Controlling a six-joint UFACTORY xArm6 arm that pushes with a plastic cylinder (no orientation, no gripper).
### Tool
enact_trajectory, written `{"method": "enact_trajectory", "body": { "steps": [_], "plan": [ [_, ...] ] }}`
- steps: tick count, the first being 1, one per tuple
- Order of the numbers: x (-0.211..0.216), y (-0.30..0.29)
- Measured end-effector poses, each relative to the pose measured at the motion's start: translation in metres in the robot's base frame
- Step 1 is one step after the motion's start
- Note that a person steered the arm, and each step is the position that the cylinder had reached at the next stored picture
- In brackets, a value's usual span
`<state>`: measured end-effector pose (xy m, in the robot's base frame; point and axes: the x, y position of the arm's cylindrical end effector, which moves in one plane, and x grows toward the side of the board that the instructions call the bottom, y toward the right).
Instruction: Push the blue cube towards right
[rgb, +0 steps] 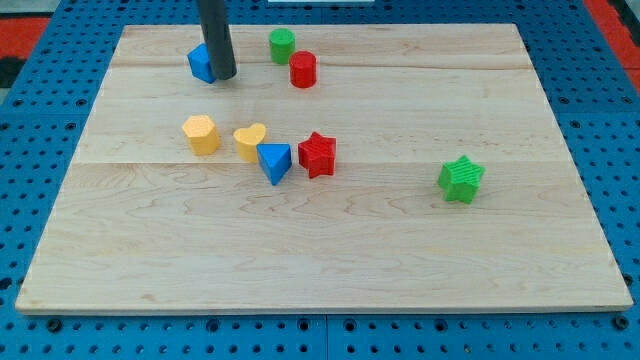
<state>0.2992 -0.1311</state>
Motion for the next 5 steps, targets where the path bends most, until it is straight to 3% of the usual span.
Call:
{"method": "enact_trajectory", "body": {
  "steps": [1, 2, 4, 5],
  "plan": [
    [0.052, -0.001],
    [0.053, -0.044],
    [-0.057, -0.062],
    [-0.042, -0.025]
  ]
}}
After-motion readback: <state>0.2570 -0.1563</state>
